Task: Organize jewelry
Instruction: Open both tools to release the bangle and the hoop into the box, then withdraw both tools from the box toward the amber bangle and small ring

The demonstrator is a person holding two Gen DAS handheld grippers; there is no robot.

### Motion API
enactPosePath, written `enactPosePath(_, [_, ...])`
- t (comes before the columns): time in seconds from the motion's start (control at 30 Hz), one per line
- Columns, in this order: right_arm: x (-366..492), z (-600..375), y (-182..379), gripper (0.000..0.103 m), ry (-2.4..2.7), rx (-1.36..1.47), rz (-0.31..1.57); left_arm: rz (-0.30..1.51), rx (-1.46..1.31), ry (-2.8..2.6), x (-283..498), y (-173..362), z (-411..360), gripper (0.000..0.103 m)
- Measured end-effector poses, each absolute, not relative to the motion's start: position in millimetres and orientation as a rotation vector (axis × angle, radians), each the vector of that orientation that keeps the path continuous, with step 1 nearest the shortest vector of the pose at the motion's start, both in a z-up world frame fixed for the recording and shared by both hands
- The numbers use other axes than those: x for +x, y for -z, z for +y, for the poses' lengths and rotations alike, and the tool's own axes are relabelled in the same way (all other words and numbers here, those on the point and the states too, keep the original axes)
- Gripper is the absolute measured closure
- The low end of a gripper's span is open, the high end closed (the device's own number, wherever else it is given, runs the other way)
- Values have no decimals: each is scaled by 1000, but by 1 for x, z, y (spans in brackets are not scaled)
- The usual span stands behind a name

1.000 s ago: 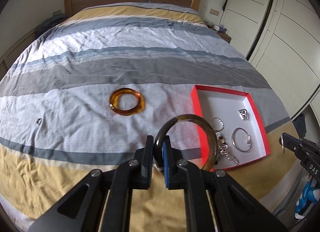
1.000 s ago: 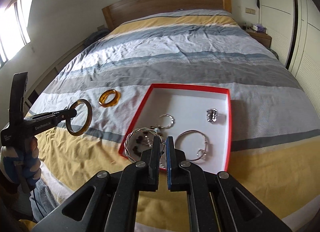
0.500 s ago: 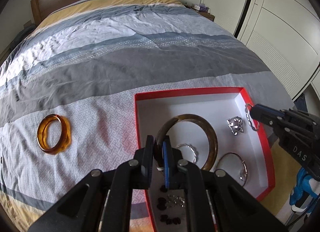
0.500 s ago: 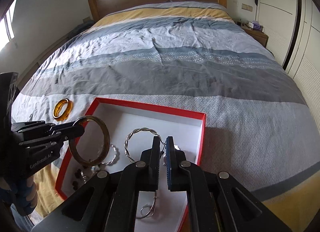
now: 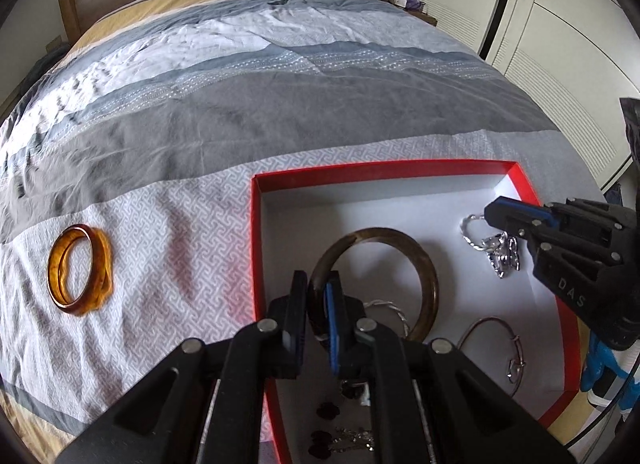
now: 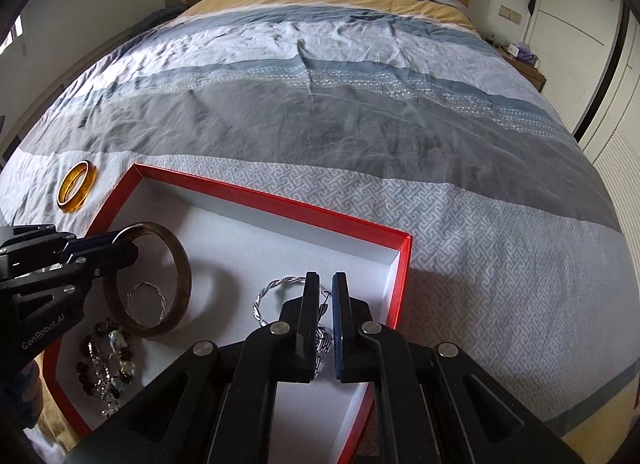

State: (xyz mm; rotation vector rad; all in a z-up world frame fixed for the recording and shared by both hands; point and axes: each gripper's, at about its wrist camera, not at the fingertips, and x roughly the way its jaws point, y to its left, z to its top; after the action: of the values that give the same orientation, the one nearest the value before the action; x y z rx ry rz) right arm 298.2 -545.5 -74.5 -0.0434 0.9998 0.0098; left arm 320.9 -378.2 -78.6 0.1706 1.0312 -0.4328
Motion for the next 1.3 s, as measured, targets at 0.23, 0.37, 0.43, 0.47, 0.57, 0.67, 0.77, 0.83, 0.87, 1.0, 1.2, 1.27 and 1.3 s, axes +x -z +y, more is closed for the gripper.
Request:
enactPosePath(0.23, [290, -547, 64, 83, 4, -51, 994, 1046, 143, 448, 314, 75, -374, 93])
enactPosePath(0.37, [272, -550, 46, 70, 19, -35, 970, 1042, 132, 461, 304, 64, -370, 91])
enactPosePath(0.43, [261, -550, 35, 66, 34, -27, 960, 1030, 131, 467, 297, 54, -367, 84])
enactPosePath(0.47, [255, -551, 30, 62, 38, -18, 956, 1025, 132, 470, 293, 49, -365, 81])
enactPosePath(0.57, [235, -550, 12, 61, 49, 10, 942, 1007, 138, 475, 279, 31, -359, 80])
enactPosePath(0.67, [211, -546, -5, 61, 56, 33, 926, 985, 126, 475, 261, 12, -344, 80])
enactPosePath(0.77, [181, -538, -19, 61, 52, 59, 915, 950, 118, 459, 240, -6, -322, 80])
enactPosePath(0.83, [163, -531, -28, 61, 52, 69, 908, 925, 111, 440, 225, -17, -305, 80])
enactPosePath(0.87, [154, -527, -33, 61, 49, 79, 903, 913, 105, 429, 217, -23, -296, 80])
enactPosePath(1.0, [119, -506, -53, 61, 33, 111, 875, 866, 103, 394, 183, -49, -261, 80])
enactPosePath(1.2, [68, -462, -84, 55, -8, 100, 824, 812, 90, 302, 129, -82, -207, 80])
enactPosePath(1.27, [52, -450, -92, 54, -19, 101, 807, 794, 89, 272, 110, -90, -188, 80])
enactPosePath(1.3, [44, -444, -95, 54, -23, 105, 798, 788, 91, 258, 100, -93, -180, 80])
